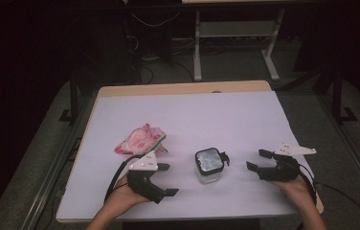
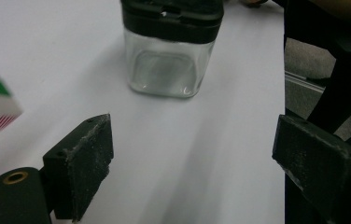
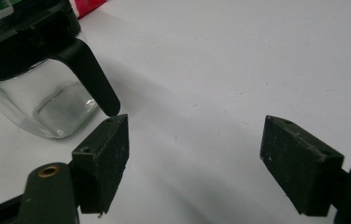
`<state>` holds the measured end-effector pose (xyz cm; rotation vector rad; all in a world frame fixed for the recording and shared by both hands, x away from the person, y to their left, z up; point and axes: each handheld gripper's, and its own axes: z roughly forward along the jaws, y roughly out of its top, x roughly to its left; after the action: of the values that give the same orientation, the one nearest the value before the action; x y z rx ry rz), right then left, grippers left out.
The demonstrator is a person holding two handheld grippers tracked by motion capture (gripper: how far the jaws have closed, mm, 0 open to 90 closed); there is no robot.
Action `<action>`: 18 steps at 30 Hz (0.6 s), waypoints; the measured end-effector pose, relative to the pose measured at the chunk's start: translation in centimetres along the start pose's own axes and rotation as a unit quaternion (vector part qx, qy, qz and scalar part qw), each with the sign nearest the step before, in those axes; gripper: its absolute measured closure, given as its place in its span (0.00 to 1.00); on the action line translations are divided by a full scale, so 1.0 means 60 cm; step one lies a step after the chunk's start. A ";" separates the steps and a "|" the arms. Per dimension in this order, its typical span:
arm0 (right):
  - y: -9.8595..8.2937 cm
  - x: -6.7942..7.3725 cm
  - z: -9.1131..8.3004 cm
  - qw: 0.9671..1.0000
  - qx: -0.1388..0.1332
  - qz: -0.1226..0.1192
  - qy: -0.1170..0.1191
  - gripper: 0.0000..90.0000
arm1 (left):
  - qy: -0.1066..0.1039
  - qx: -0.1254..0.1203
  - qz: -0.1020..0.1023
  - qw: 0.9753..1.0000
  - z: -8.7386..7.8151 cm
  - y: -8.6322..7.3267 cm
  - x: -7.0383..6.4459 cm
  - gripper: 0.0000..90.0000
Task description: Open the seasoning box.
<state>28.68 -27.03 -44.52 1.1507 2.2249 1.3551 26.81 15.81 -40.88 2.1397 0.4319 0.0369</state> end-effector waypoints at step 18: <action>0.000 -0.001 -0.001 1.000 -0.001 0.002 0.002 0.26 | -0.008 0.012 0.041 0.999 0.057 0.067 0.004 0.13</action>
<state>28.68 -27.14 -44.52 1.1538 2.2243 1.3610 28.86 11.09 -39.62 2.1793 0.3371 0.0619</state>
